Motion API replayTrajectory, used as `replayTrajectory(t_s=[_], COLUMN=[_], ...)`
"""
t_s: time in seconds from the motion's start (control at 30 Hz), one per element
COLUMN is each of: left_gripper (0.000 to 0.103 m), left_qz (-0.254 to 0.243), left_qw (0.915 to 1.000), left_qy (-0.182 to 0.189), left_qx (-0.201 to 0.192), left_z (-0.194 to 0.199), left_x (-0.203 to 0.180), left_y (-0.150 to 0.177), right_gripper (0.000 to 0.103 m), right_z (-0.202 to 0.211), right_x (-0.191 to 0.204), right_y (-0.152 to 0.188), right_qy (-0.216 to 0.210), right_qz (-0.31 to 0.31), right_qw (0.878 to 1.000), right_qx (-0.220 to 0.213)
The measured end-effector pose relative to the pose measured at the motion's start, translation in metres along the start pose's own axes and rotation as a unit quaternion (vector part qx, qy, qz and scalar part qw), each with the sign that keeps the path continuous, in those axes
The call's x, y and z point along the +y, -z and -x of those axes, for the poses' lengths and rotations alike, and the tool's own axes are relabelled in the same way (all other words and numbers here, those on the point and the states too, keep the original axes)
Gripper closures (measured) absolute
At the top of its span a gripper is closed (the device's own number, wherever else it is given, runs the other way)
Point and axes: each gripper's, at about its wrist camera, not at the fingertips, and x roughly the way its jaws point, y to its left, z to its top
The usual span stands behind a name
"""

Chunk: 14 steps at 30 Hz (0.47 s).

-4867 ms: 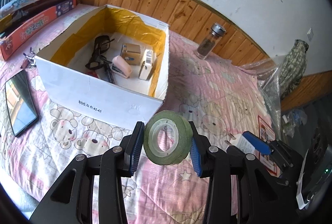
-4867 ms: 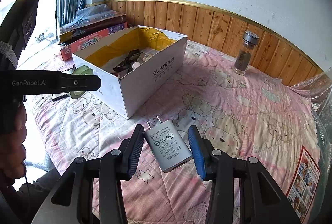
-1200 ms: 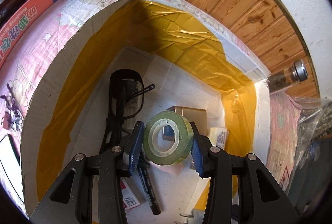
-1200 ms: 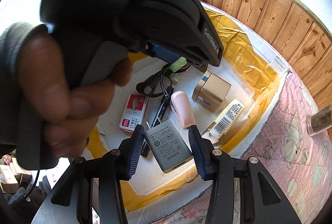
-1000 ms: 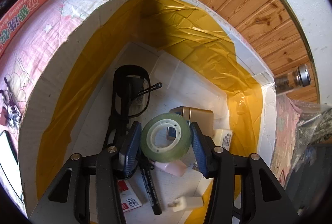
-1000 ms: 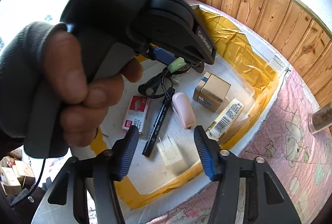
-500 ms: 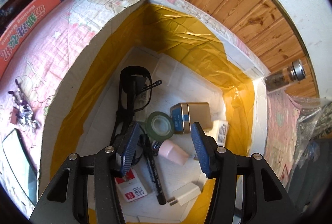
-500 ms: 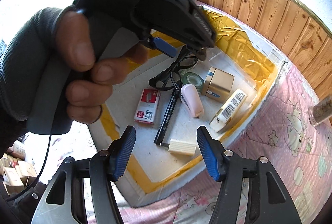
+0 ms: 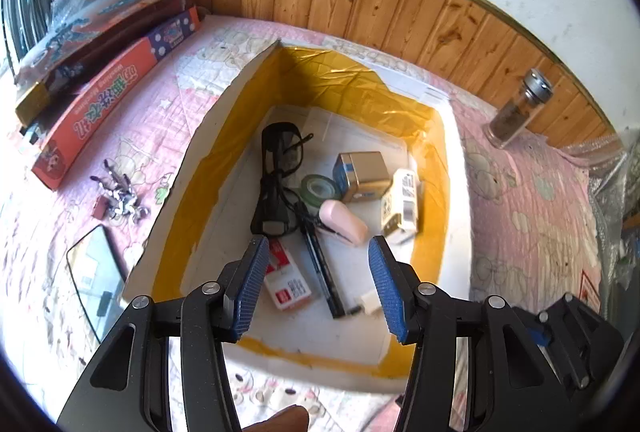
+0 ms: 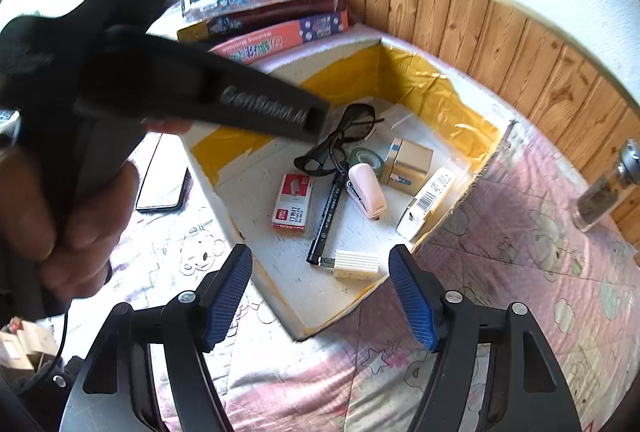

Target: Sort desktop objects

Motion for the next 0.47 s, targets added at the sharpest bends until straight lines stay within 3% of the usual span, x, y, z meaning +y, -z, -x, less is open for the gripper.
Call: replayTrajectory(t_s=[0.13, 0.47], left_gripper=[0.041, 0.041], left_qz=[-0.013, -0.033], left_qw=[0.9998, 0.9981], left_qy=[0.004, -0.006], left_qx=[-0.015, -0.051], left_z=[0.019, 0.059], left_x=[-0.008, -0.018], left_y=[0.022, 0.060], right_gripper=[0.030, 0.030], right_z=[0.016, 0.034], right_x=[0.010, 0.023], right_y=[0.009, 0.033], right_qy=[0.010, 0.019], right_qz=[-0.009, -0.035], right_qw=[1.000, 0.998], right_qx=[-0.025, -0.040])
